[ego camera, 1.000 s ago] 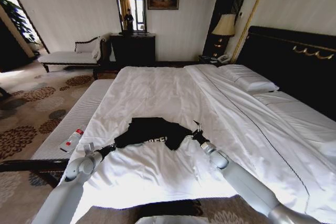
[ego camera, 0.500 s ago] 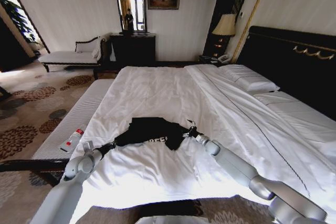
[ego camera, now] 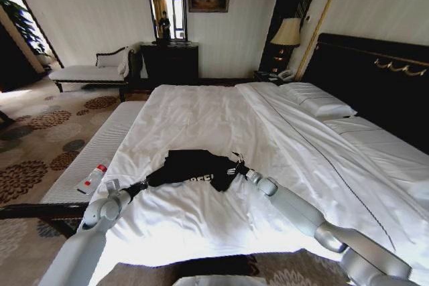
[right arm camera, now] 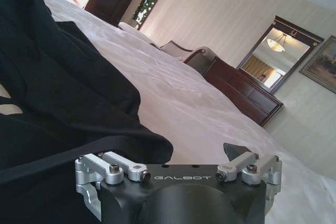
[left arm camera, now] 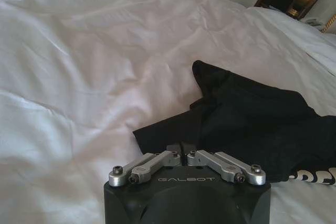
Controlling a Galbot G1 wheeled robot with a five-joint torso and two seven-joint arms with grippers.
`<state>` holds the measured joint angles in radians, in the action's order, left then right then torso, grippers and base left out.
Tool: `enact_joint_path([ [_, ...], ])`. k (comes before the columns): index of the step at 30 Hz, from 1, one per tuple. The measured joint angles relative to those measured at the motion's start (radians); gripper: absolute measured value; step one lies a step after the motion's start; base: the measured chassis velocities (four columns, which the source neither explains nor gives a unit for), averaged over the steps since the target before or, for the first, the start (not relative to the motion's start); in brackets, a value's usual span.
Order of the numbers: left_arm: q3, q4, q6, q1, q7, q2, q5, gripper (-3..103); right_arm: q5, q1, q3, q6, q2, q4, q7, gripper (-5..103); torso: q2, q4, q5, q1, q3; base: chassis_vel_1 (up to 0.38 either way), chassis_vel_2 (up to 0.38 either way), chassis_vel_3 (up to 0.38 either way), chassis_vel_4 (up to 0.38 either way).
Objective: Fold the clothes on the bed.
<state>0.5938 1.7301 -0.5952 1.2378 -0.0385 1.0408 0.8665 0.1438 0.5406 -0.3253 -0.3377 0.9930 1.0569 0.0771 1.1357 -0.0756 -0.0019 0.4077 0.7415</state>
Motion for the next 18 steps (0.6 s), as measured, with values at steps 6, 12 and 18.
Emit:
enact_joint_path([
  [6,-0.002,0.002,0.000,0.001,0.000,-0.001,0.000,1,-0.012,-0.002,0.020,0.019,-0.017,0.011,-0.004,100,0.000,-0.0003,0.0001,0.000,0.000,0.000,0.000,0.000,0.000],
  [12,-0.003,0.003,0.000,0.003,0.000,-0.001,-0.002,1,-0.020,-0.001,0.031,0.018,-0.024,0.015,-0.008,100,0.000,0.0000,0.0001,0.000,0.000,0.000,0.000,0.000,0.000],
  [18,-0.004,0.003,0.000,0.005,0.000,-0.001,-0.003,1,-0.100,-0.001,0.052,0.008,-0.031,0.005,-0.025,100,0.000,0.0000,0.0001,0.000,0.000,0.000,0.000,0.000,0.000],
])
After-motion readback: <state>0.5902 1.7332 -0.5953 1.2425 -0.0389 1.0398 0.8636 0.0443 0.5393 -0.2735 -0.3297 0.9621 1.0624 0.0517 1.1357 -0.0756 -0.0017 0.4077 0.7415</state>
